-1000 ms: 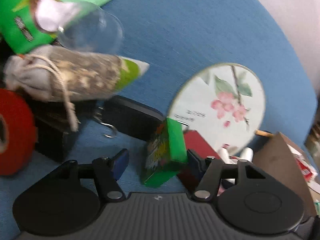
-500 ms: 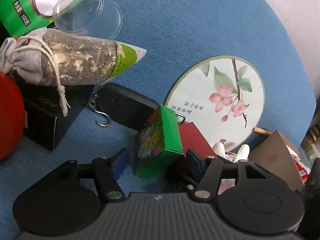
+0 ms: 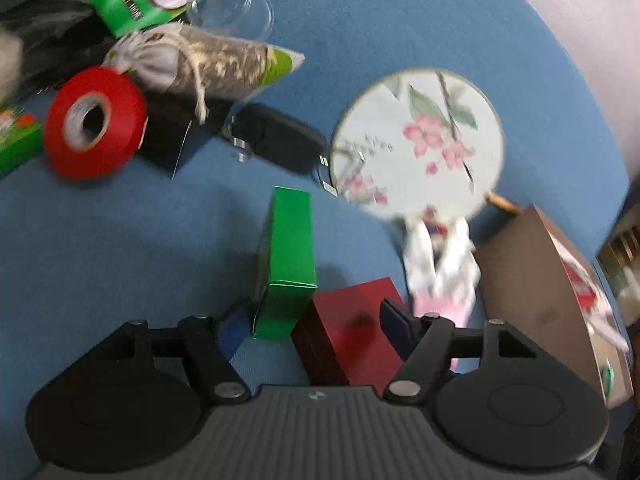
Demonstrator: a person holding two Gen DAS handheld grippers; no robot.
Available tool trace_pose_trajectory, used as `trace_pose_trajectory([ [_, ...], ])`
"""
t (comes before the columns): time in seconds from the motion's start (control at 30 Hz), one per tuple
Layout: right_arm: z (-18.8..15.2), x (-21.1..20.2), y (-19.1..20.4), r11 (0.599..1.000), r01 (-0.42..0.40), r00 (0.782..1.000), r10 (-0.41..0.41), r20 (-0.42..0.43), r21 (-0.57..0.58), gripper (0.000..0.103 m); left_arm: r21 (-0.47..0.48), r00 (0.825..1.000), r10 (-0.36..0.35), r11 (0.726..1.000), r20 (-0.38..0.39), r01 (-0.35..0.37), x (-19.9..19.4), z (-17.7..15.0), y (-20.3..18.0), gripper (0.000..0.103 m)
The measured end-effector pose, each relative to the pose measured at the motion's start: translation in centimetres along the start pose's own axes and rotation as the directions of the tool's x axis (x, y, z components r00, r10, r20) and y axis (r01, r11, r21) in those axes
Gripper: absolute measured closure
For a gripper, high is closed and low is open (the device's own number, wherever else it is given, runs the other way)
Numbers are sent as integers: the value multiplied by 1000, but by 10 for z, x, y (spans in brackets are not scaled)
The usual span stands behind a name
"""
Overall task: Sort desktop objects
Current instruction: 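Close both tools on the red cube box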
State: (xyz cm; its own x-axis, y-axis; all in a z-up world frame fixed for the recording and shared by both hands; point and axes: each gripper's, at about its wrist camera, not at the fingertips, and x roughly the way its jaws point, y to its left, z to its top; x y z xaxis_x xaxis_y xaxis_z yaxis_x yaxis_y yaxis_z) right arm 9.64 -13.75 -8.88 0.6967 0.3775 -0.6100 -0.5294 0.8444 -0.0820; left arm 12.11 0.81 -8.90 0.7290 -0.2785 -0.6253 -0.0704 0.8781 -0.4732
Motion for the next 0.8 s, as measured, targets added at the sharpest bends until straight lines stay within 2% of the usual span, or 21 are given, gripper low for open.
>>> trace_pose_trajectory([
  [0.07, -15, -21, 7, 999, -20, 1000, 20, 6, 31, 34, 19, 1000, -7, 1000, -16, 7, -14, -18, -4, 26],
  [0.17, -39, -55, 20, 998, -22, 1000, 22, 13, 67, 34, 125, 1000, -8, 992, -26, 11, -37, -49, -20, 26],
  [0.27, -62, -89, 31, 993, -28, 999, 25, 26, 111, 34, 188, 996, -29, 981, -82, 45, -50, -66, -36, 25],
  [0.37, -77, -111, 41, 992, -11, 999, 7, 33, 126, 34, 274, 996, -3, 961, -84, 26, -50, -71, -50, 21],
  [0.43, -81, -113, 42, 989, -11, 999, 6, 31, 146, 34, 288, 996, 12, 958, -85, 13, -46, -69, -57, 21],
  [0.57, -81, -111, 40, 985, 21, 1000, -24, 14, 174, 28, 302, 989, -14, 952, -146, 58, -34, -64, -63, 21],
  [0.63, -82, -114, 40, 982, 37, 999, -40, 11, 187, 24, 308, 987, -47, 947, -152, 92, -35, -66, -62, 27],
  [0.7, -86, -114, 37, 972, 54, 999, -53, -10, 227, 23, 288, 982, -89, 948, -166, 135, -37, -67, -61, 45],
  [0.8, -91, -118, 36, 958, 54, 999, -51, -19, 281, 24, 276, 979, -105, 949, -175, 151, -39, -70, -62, 47],
])
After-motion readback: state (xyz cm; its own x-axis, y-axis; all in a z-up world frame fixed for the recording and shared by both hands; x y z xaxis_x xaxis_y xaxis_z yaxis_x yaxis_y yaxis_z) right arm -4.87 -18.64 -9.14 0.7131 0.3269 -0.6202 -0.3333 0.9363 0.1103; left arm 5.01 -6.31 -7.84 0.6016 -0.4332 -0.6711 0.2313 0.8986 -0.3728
